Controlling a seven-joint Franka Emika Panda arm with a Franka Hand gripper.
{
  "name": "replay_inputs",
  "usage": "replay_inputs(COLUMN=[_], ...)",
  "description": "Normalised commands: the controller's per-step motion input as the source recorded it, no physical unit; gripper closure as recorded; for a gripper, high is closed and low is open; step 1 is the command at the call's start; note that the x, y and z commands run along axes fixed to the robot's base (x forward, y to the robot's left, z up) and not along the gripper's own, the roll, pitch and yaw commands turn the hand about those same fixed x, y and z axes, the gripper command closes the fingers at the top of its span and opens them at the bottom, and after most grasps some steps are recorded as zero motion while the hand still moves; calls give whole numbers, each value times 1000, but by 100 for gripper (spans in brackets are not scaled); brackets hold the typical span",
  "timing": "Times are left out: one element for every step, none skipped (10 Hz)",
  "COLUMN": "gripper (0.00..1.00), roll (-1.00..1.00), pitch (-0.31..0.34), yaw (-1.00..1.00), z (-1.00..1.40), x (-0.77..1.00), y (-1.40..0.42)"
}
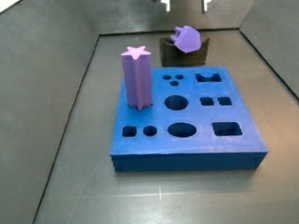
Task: Pick up the 3 prong object. Move up. Place the 3 prong object on the fixture. Regrasp the 3 prong object. Move to above the board. Insert the 3 prong object.
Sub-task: Regrasp the 3 prong object.
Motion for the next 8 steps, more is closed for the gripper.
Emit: replay_inputs(gripper=[0,0,0,0,0,0,0,0], roll=[1000,1000,1000,1000,1000,1000,1000,1000], pitch=[38,35,31,31,30,29,29,28], yaw=[28,27,27,27,27,28,28,29], z=[915,897,845,783,646,474,153,63], x=[-31,-41,-42,-41,-33,-24,6,12], y=[-1000,-1000,-1000,-1000,-976,-836,-473,-323])
